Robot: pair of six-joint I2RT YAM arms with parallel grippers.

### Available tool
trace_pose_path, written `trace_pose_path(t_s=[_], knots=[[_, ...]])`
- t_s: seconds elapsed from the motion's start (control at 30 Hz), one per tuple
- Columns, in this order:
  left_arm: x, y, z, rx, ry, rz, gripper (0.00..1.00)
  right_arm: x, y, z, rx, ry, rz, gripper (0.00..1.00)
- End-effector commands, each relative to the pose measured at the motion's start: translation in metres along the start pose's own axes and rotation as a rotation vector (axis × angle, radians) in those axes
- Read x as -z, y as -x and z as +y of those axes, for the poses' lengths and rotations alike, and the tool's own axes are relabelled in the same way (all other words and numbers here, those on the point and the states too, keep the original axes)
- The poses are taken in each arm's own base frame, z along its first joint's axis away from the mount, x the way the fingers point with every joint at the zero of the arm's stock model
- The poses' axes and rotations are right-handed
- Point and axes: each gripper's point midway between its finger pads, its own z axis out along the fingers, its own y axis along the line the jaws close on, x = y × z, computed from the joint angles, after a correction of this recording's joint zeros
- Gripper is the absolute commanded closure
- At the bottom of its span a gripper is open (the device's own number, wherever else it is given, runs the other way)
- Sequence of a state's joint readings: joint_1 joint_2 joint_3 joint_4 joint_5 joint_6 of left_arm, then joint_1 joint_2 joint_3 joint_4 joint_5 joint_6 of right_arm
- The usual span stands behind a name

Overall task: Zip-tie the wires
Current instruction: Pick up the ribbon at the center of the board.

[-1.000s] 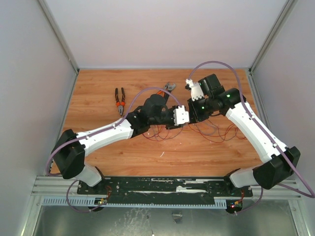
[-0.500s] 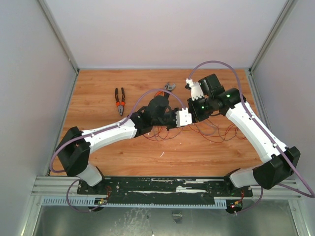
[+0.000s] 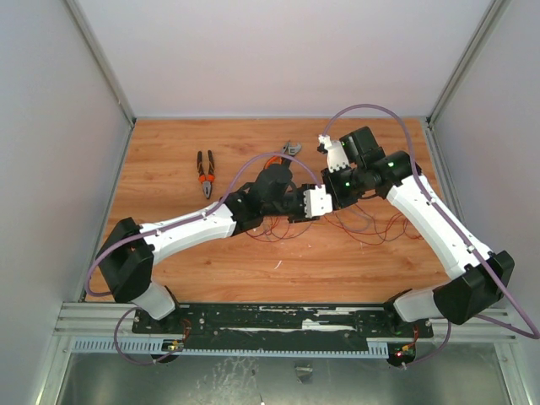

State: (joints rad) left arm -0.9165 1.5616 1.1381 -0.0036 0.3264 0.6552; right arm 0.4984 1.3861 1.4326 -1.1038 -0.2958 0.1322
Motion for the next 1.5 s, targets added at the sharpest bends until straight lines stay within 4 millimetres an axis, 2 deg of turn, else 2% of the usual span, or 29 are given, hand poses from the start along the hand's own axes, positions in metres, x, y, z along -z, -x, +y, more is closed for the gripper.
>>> trace_pose_path(t_s=[0.0, 0.17, 0.43, 0.5, 0.67, 0.77, 0.87, 0.97, 1.07, 1.23, 1.33, 1.47], knots=[[0.001, 0.022, 0.011, -0.036, 0.036, -0.037, 0.55, -0.002, 0.003, -0.005, -0.017, -0.025, -0.013, 0.94], [0.002, 0.024, 0.011, -0.047, 0.049, -0.029, 0.59, -0.005, 0.002, -0.008, -0.027, -0.044, -0.005, 0.94], [-0.001, 0.018, 0.008, -0.056, 0.050, 0.002, 0.90, -0.004, 0.003, -0.007, -0.037, -0.040, -0.012, 0.93], [-0.001, 0.017, 0.007, -0.055, 0.048, 0.002, 0.98, -0.004, 0.004, -0.007, -0.035, -0.041, -0.017, 0.90], [-0.005, 0.014, 0.007, -0.013, 0.056, 0.015, 1.00, 0.004, 0.013, -0.007, -0.030, -0.047, -0.060, 0.67], [-0.007, 0.008, 0.011, 0.026, 0.088, 0.034, 1.00, 0.017, 0.024, -0.009, -0.034, -0.060, -0.130, 0.52], [-0.011, 0.003, 0.018, 0.074, 0.134, 0.029, 1.00, 0.033, 0.037, -0.019, -0.061, -0.087, -0.210, 0.42], [-0.010, 0.005, 0.032, 0.155, 0.163, -0.019, 1.00, 0.047, 0.043, -0.037, -0.099, -0.140, -0.268, 0.38], [-0.002, 0.008, 0.058, 0.238, 0.216, -0.085, 1.00, 0.058, 0.046, -0.056, -0.131, -0.189, -0.322, 0.37], [0.022, 0.023, 0.101, 0.392, 0.290, -0.248, 1.00, 0.070, 0.057, -0.075, -0.142, -0.223, -0.448, 0.34], [0.042, 0.038, 0.122, 0.499, 0.323, -0.363, 1.00, 0.073, 0.069, -0.060, -0.072, -0.140, -0.537, 0.26], [0.073, 0.063, 0.138, 0.637, 0.362, -0.518, 1.00, 0.082, 0.077, -0.014, 0.108, 0.092, -0.710, 0.18]])
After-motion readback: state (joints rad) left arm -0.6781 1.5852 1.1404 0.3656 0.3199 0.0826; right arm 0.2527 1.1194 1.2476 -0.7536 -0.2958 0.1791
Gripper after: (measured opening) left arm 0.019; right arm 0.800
